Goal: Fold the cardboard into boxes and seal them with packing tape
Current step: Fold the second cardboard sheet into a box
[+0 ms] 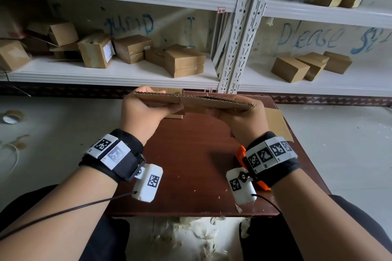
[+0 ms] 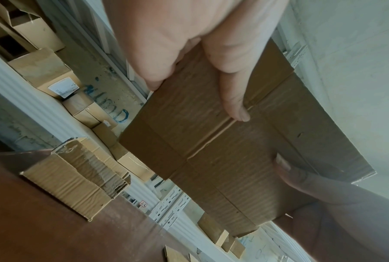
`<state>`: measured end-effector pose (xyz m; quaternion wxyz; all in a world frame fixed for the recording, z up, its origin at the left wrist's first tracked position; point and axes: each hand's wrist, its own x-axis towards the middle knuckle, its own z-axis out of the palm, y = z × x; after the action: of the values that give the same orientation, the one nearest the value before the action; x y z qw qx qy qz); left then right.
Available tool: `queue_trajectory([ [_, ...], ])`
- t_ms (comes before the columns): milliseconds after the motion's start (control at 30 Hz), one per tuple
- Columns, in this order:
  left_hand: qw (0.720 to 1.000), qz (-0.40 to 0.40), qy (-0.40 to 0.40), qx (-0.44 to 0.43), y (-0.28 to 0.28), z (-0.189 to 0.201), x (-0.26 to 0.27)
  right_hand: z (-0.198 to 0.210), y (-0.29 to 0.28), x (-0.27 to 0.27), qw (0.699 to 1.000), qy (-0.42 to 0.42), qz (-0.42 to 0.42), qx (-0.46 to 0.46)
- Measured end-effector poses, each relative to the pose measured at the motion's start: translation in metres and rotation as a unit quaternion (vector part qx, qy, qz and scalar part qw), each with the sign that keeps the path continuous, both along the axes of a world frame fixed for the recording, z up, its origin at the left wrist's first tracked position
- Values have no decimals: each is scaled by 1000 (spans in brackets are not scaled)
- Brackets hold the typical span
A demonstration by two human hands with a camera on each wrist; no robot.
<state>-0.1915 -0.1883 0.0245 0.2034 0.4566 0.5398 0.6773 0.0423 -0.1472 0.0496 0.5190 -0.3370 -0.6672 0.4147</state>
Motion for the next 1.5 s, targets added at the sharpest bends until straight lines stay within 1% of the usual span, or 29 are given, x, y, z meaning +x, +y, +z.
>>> queue_trajectory([
  [133,999,0,29,-24,-1,4,-2,3,-1,0,999,-13,-11,-27],
  [333,999,-3,34,-32,-5,5,-2,2,0,-4,997,-51,-35,-45],
  [567,996,-55,57,-50,-10,12,-4,3,0,-2,994,-68,-51,-69],
  [733,993,-63,79,-65,-13,9,-7,2,-1,-3,990,-97,-50,-85],
  [833,992,-71,85,-64,-10,6,-11,3,-1,0,990,-104,-48,-83],
  [1033,989,-114,79,-57,-8,3,-11,3,0,1,988,-129,-52,-67],
  [1233,986,-132,78,-62,-7,0,-13,2,1,2,988,-125,-42,-82],
  [1333,985,-132,93,-67,-7,-3,-15,2,3,1,987,-134,-39,-85],
  [1500,982,-141,107,-66,-10,-2,-13,0,6,3,988,-135,-33,-66],
])
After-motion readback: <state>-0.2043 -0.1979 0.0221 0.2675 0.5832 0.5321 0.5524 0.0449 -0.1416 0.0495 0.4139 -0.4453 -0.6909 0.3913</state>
